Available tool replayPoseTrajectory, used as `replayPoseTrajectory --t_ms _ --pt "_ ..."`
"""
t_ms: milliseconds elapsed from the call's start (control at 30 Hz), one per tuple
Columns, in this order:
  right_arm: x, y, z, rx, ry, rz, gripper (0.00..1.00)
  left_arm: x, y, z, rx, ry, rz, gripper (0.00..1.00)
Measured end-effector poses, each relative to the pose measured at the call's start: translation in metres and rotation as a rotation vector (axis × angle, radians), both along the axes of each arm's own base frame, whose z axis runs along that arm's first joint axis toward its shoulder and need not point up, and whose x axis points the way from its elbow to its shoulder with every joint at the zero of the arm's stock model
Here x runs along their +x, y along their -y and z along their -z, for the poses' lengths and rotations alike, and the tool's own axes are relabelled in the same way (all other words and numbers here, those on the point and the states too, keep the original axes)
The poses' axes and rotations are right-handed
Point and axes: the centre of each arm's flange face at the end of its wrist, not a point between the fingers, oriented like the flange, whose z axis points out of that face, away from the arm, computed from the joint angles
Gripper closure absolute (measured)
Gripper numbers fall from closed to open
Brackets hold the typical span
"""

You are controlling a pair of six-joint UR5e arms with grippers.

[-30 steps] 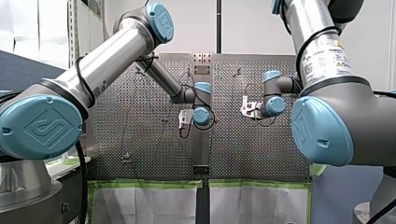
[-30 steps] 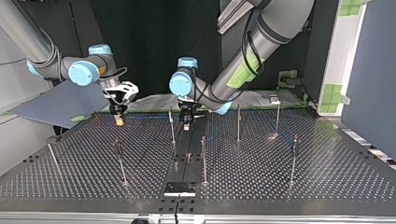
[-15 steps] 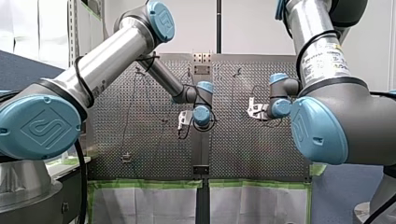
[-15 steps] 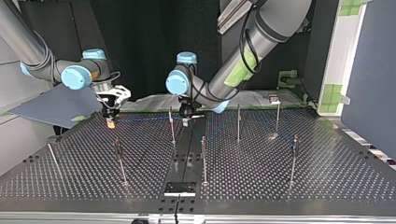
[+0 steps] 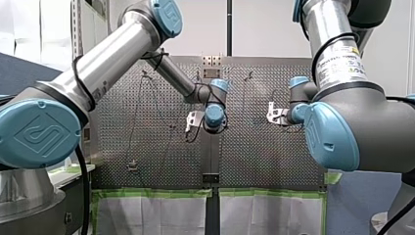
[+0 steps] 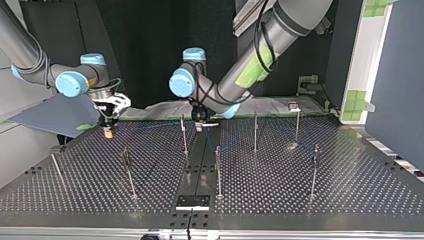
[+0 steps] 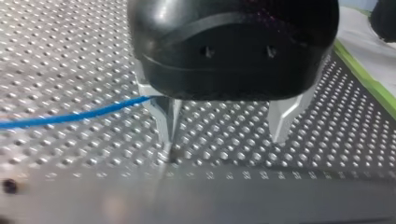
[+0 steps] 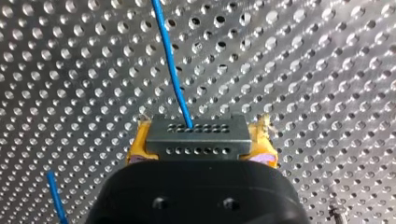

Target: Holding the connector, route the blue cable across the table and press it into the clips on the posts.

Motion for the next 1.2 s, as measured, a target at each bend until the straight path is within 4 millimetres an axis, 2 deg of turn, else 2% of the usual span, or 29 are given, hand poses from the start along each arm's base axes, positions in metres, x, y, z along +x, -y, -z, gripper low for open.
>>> replayPoseTrajectory --t_ms 133,333,500,767,933,1200 --pt "-0.002 0.001 0.0 0.0 -0.002 0.001 1.0 -0.009 0.006 -0.015 -0.017 0.014 0.01 0.0" --pt "-0.003 0.001 0.001 0.0 -0.003 0.001 1.0 -0.026 0.018 -0.028 -0.026 0.02 0.042 0.0" --pt "-0.004 0.001 0.001 0.002 -0.004 0.001 1.0 -0.042 0.028 -0.028 -0.011 0.001 0.067 0.0" --pt "-0.004 0.001 0.001 0.003 -0.004 0.002 1.0 -0.07 0.062 -0.031 -0.013 0.039 0.108 0.0" --pt "-0.004 0.001 0.001 0.003 -0.004 0.0 1.0 -0.082 0.085 -0.024 -0.025 0.054 0.109 0.0" --pt "-0.005 0.001 0.001 0.004 -0.004 -0.001 1.0 -0.084 0.1 -0.004 -0.027 0.024 0.074 0.0"
